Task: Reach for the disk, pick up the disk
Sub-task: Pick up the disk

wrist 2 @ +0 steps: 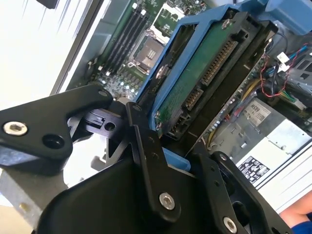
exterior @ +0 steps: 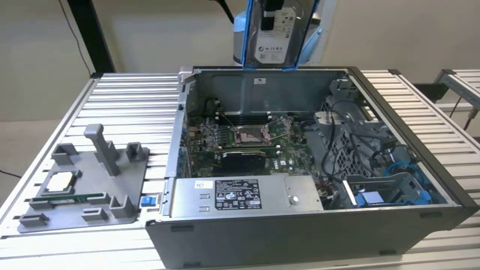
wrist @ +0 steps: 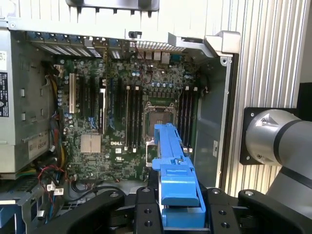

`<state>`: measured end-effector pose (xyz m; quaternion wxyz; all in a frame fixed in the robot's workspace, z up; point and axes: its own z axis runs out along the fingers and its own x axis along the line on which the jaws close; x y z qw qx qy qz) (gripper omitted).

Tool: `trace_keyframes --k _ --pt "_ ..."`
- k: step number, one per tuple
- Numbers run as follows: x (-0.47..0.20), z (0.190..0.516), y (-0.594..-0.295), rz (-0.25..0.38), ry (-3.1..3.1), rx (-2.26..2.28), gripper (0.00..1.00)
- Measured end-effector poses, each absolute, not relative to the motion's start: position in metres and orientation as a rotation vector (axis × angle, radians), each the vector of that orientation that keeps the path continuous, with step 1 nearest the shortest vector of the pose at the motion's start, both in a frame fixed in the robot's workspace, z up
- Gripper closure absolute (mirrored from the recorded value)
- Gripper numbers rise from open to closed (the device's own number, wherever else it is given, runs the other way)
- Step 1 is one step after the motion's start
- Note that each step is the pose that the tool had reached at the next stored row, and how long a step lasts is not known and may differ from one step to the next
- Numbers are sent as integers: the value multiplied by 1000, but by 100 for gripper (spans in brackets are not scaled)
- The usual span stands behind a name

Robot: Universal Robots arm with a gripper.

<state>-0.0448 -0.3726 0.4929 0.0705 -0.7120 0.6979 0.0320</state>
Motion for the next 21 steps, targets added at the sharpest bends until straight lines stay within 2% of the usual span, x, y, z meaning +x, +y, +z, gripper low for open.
trace_keyframes --k 21 --pt "-45 493 -397 96 2099 -2142 100"
